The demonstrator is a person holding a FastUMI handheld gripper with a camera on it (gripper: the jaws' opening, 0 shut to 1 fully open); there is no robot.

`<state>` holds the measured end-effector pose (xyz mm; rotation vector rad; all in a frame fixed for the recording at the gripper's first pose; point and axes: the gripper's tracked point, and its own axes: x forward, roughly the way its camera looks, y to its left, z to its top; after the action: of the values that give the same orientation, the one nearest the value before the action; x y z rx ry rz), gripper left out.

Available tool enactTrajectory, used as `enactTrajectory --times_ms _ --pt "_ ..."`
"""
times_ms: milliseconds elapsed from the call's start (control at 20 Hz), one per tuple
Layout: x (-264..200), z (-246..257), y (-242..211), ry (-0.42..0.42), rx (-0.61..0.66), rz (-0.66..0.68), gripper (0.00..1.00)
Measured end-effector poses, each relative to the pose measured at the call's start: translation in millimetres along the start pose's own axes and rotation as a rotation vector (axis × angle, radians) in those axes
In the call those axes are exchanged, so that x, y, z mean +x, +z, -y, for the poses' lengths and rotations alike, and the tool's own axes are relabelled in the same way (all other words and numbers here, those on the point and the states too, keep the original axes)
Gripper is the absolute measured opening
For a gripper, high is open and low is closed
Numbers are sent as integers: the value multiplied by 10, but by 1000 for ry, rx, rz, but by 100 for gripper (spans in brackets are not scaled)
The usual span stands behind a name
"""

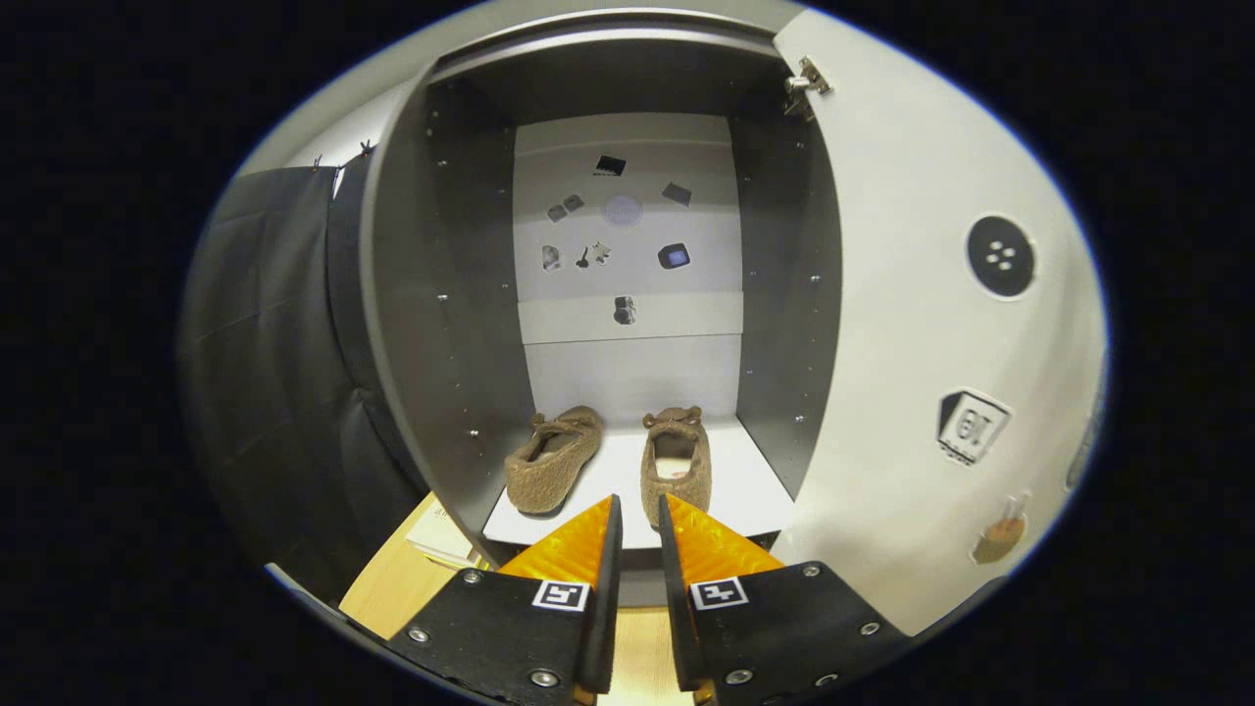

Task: Open the shoe cabinet door, grab the shoes and put them into the shoe cabinet, then close the shoe cabinet door.

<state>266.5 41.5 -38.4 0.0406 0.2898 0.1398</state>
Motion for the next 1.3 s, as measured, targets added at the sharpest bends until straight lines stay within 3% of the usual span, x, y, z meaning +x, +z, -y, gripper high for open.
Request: enactTrajectory --times_ms 350,500,800,950,1300 --pt "-973 44 -133 -12 5 37 26" --pt "-1396 146 -220 -22 -15 56 33" --pt "-2146 630 -347 -119 -20 93 40" --pt "-2469 1045 -400 -207 -10 112 42" --pt "-2800 1990 -522 -363 45 114 49"
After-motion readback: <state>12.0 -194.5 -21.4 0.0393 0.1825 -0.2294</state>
